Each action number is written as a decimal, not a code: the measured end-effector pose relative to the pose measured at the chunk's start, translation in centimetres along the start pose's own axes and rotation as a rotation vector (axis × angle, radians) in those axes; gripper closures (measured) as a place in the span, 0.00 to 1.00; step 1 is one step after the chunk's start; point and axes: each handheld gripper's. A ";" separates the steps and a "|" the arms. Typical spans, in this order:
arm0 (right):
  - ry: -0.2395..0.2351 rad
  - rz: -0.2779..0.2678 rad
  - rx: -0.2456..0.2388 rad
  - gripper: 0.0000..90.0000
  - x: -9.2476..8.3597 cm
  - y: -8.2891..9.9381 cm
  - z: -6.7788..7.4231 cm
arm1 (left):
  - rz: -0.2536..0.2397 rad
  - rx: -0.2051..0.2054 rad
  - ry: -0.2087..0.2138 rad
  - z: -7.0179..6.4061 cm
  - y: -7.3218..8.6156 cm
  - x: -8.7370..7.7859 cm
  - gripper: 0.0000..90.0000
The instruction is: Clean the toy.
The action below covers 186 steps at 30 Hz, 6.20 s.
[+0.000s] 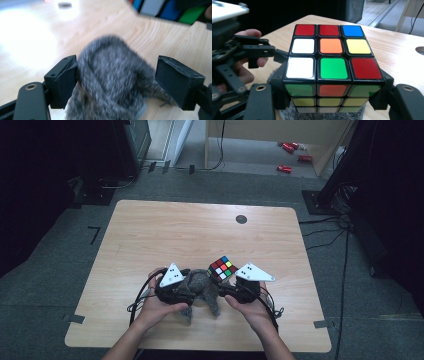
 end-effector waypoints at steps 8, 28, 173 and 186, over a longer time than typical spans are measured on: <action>-0.008 -0.011 0.016 0.38 0.0 -0.5 0.9 | -0.025 0.046 0.013 -2.4 0.2 1.2 0.18; -0.069 0.006 0.147 0.38 1.0 -0.5 2.6 | -0.162 0.111 0.002 -3.2 0.6 1.1 0.39; -0.101 -0.157 -0.002 0.89 -0.1 -0.4 1.8 | 0.135 0.185 0.137 1.2 -0.3 -1.0 0.39; -0.095 -0.168 -0.018 0.89 -0.3 -0.6 1.7 | 0.124 0.169 0.162 1.1 -0.4 -1.0 0.39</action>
Point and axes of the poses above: each handheld gripper's, and its own axes: x roughly forward along the jaws, y roughly out of its underside, z roughly to its left, and after that the axes turned 15 degrees about -x, right-handed
